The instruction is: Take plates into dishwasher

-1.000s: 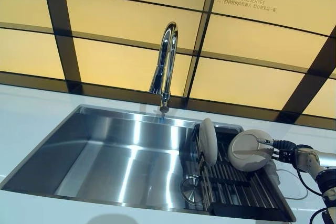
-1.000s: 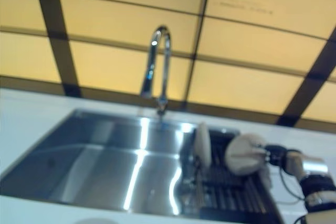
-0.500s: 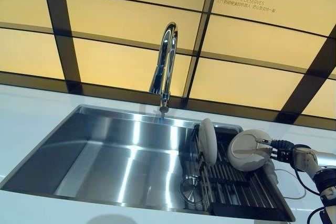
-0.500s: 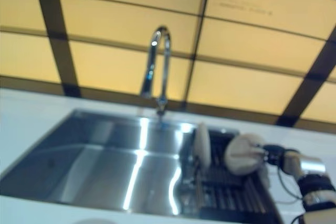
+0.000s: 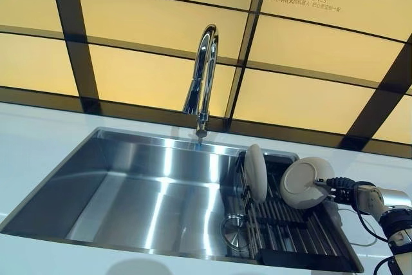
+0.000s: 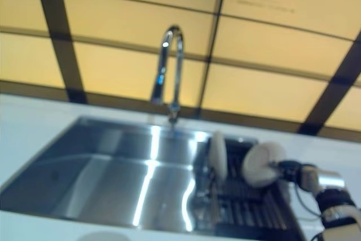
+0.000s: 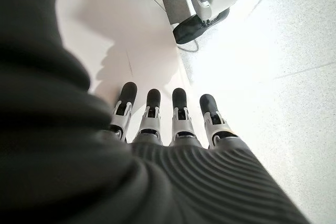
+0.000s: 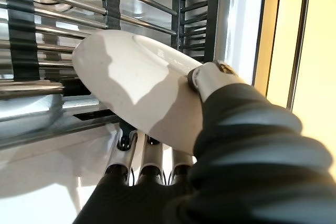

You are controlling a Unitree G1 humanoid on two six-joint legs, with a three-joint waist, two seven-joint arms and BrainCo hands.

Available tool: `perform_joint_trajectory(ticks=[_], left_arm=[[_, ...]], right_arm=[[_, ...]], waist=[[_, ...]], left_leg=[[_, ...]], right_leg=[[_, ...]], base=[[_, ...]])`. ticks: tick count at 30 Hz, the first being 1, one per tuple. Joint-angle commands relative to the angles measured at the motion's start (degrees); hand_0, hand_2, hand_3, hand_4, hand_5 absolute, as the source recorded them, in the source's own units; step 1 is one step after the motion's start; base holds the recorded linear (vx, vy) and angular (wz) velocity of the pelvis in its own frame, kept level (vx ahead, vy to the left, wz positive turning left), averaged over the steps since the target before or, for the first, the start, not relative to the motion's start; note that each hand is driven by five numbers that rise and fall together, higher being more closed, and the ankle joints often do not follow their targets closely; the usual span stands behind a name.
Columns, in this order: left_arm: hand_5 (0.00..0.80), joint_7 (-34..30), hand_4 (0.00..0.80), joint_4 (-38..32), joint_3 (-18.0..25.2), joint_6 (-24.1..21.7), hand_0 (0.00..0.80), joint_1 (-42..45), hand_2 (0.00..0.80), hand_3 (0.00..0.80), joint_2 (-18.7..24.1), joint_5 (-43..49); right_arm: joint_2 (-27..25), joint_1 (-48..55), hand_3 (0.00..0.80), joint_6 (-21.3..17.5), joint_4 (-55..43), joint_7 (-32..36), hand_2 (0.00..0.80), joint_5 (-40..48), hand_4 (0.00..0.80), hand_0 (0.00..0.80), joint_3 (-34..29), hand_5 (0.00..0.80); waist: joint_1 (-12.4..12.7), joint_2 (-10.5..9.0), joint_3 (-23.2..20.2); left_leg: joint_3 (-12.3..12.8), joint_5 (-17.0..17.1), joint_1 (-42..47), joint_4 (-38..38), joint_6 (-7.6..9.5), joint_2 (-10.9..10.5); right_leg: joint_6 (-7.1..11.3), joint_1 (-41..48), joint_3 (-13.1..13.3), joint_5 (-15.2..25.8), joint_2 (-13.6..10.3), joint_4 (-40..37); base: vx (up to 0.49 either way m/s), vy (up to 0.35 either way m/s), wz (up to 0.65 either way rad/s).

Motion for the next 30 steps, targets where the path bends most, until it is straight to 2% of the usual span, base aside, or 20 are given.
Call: perform_joint_trajectory(ticks=[1, 2, 17, 30], left_arm=[[0.000, 0.04, 0.000, 0.37, -2.88, -1.13, 0.000, -4.27, 0.000, 0.000, 0.46, 0.58], [0.000, 0.00, 0.000, 0.33, -2.87, -1.12, 0.000, -4.31, 0.000, 0.000, 0.52, 0.58], [0.000, -0.04, 0.000, -0.32, -2.87, -0.82, 0.000, -4.30, 0.000, 0.000, 0.76, 0.47], [0.000, 0.01, 0.000, -0.47, -2.70, -0.72, 0.000, -4.17, 0.000, 0.000, 0.90, 0.13]], right_arm=[[0.76, -6.32, 0.756, 0.22, 2.07, 0.75, 0.756, 0.68, 0.756, 0.756, 2.82, 0.756], [0.83, -6.13, 0.800, -0.01, 2.07, 0.75, 0.800, 0.66, 0.800, 0.800, 2.81, 0.800], [0.88, -6.02, 0.800, -0.42, 0.73, -0.16, 0.800, 1.82, 0.800, 0.800, 2.82, 0.800], [0.40, -6.06, 0.800, -5.98, -3.69, -4.15, 0.800, 7.54, 0.800, 0.800, 1.81, 0.800]], waist=[[2.79, 1.15, 1.92], [2.79, 1.14, 1.95], [2.86, 0.96, 2.26], [2.53, 0.79, 2.51]], left_leg=[[-0.31, -5.09, 0.93, 0.36, 1.69, -1.17], [-0.34, -5.10, 0.88, 0.37, 1.70, -1.17], [-0.31, -5.14, 0.72, 0.51, 1.74, -1.13], [-0.16, -5.15, 0.62, 0.58, 1.59, -1.07]], right_leg=[[5.28, 0.12, -2.35, -1.88, -1.52, 3.46], [5.31, 0.09, -2.39, -1.89, -1.52, 3.48], [5.26, -0.01, -2.54, -1.87, -1.46, 3.52], [5.22, -0.06, -2.33, -1.72, -1.25, 3.33]], base=[[0.000, 0.000, 0.00], [0.000, 0.000, 0.00], [0.000, 0.000, 0.00], [0.000, 0.000, 0.00]])
